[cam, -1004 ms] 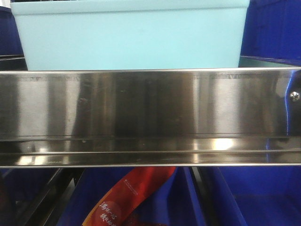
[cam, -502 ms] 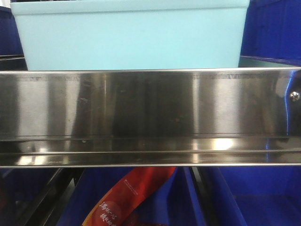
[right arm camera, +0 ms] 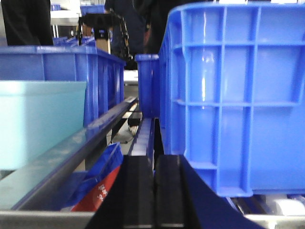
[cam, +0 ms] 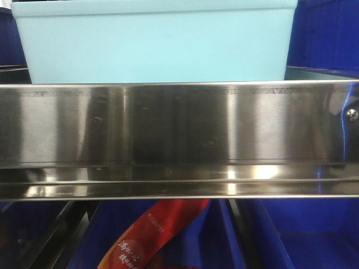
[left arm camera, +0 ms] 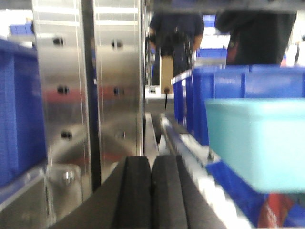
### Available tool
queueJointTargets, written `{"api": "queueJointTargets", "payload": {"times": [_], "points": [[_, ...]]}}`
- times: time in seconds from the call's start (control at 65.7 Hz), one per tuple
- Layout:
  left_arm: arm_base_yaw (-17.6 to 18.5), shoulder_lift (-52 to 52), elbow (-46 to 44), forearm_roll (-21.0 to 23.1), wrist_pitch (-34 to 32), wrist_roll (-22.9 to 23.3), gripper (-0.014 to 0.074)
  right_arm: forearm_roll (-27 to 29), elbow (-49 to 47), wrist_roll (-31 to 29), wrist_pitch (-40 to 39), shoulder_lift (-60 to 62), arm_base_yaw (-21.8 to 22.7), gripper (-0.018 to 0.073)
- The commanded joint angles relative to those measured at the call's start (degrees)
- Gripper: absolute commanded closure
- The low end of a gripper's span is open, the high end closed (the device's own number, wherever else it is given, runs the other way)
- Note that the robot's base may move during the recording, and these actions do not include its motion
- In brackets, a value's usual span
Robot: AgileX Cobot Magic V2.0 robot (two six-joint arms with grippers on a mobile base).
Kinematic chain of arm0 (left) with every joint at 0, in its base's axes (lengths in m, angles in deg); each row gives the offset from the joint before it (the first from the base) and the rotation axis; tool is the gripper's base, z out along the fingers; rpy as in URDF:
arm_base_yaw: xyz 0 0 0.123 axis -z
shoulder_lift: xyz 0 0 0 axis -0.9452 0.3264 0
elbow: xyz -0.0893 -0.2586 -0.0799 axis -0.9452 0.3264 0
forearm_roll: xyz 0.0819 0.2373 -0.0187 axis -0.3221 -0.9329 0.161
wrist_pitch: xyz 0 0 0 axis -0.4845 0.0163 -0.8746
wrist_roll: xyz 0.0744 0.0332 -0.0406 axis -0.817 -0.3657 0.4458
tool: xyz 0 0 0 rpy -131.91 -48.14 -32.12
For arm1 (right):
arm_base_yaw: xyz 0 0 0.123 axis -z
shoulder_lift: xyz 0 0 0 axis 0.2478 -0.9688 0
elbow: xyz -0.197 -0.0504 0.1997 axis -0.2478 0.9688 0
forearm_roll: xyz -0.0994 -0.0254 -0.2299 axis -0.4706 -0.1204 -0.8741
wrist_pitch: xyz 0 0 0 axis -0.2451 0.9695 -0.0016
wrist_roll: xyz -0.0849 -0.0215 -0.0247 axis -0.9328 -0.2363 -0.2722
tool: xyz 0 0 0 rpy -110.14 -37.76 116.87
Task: Fetch blue bin and place on conveyor start
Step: 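Reach both grippers toward the light-teal bin on the shelf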
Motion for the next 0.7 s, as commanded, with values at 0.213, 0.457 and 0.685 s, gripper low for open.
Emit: {"api": "queueJointTargets", "payload": {"times": [0.213, 0.457, 0.685], "points": [[-0.2, 2.4, -16.8, -2.5, 12.1, 0.0, 0.0643, 0.3, -21.7, -0.2, 22.4, -2.3, -0.3, 0.0657], [-0.2, 14.6, -29.0, -2.1, 21.4, 0.0, 0.0184, 0.3, -31.3, -0.2, 23.0, -12.2, -0.6, 0.0121], [3.6, 22.6, -34.4, -1.7, 21.6, 0.0, 0.0113, 2.0, -35.8, -1.5, 22.7, -22.8, -2.6, 0.0003]]}}
